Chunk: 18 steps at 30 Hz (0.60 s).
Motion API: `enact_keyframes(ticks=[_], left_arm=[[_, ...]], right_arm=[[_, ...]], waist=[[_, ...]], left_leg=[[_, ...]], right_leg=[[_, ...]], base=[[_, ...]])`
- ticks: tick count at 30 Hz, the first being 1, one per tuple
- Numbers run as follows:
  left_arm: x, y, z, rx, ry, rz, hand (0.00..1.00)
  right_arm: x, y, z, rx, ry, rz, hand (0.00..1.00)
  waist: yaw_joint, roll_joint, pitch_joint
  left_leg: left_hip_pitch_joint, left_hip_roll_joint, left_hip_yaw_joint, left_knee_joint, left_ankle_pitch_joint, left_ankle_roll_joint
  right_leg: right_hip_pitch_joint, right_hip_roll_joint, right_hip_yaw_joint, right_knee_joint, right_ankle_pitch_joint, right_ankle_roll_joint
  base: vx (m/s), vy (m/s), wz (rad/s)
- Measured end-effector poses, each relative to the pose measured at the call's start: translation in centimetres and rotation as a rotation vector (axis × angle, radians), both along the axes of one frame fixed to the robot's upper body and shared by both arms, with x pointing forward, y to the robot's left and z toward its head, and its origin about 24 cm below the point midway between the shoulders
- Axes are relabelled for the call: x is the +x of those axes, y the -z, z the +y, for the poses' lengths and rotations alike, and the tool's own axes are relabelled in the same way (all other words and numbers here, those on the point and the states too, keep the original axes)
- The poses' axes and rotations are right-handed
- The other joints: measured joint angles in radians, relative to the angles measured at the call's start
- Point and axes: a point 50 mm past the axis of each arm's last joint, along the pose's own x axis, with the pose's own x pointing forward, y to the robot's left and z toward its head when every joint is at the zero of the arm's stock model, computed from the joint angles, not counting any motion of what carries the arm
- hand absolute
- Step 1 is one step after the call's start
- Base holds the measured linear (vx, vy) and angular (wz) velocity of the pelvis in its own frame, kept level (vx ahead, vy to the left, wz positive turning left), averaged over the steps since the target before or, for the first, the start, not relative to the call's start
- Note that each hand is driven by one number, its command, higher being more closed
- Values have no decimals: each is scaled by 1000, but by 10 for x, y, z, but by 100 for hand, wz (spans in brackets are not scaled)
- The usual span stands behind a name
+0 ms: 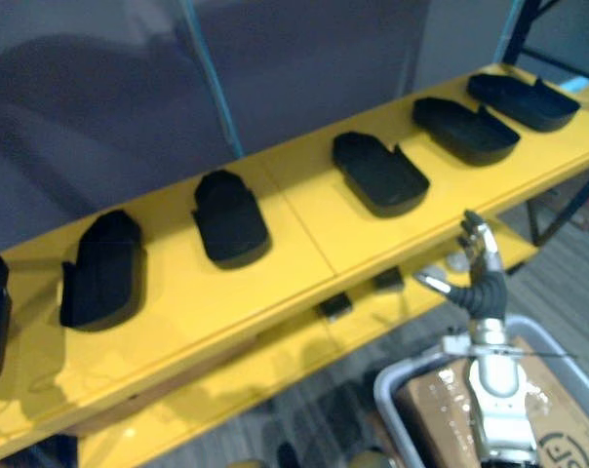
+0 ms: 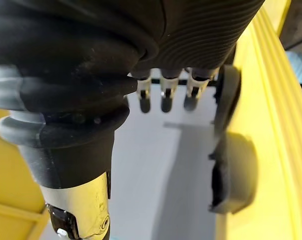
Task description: Walk over and take plastic housings, then place them on the shelf
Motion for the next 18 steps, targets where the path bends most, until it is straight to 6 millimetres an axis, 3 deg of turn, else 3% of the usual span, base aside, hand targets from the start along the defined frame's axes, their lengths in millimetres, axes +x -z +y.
enact_keyframes(ticks=[10, 18], left_arm=[[-3, 0, 1, 0, -22, -7, 100], [-2, 3, -1, -15, -58, -112, 100]], right_arm=[[5, 3, 11, 12, -24, 12, 0], [13, -10, 11, 19, -15, -44, 0]], waist=[[8, -21, 82], [8, -50, 192]], left_leg=[[-42, 4, -26, 37, -1, 0], [-161, 55, -27, 192, -54, 6]], right_leg=[[-17, -5, -24, 20, -8, -3], [-73, 21, -22, 37, 9, -16]], base=[[-15, -13, 9], [-24, -15, -1]])
